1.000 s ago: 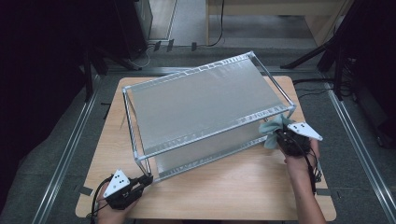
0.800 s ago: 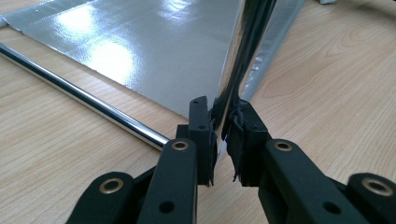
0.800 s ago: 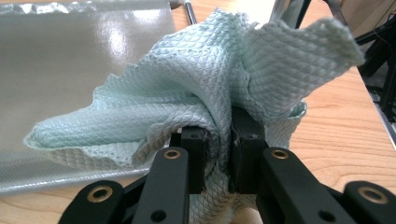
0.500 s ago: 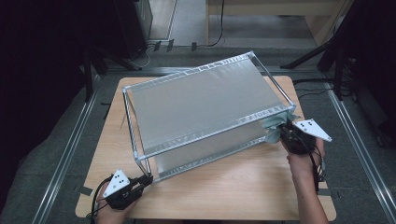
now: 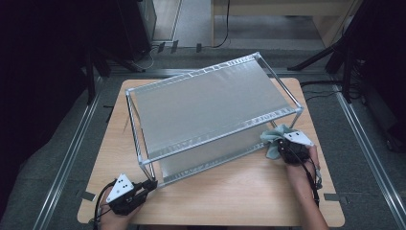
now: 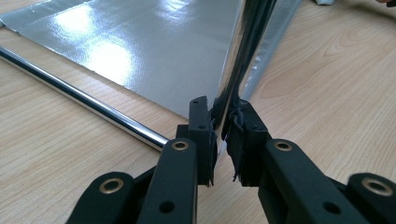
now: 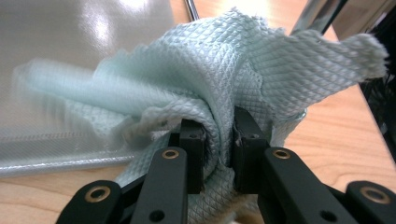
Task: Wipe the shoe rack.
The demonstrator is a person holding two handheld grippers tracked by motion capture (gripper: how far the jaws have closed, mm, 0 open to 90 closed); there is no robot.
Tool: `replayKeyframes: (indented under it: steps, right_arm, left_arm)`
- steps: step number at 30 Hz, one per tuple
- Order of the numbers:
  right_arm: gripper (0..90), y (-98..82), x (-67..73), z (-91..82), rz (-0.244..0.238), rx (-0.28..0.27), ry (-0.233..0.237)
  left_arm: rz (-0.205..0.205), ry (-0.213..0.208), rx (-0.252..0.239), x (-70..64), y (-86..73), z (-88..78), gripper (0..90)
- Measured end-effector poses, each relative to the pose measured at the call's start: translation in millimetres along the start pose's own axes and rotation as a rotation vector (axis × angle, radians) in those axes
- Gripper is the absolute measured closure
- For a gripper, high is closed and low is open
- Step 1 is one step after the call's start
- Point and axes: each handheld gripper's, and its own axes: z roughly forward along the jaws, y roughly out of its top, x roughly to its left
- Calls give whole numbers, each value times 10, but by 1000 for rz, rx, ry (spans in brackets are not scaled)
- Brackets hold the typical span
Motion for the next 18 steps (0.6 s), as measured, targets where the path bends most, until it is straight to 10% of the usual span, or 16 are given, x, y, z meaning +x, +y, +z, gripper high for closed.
replayKeyframes:
  steps: [10, 15, 18]
  right_arm:
    - [779, 423, -109, -501, 72, -259, 16]
    - [778, 312, -111, -359, 60, -178, 27]
    - [806, 207, -52, -174, 76, -83, 121]
  left_arm:
    - [0, 0, 0, 0, 1, 3, 802]
    - [-1, -2, 2, -18, 5, 9, 802]
    - [6, -15, 0, -46, 11, 34, 801]
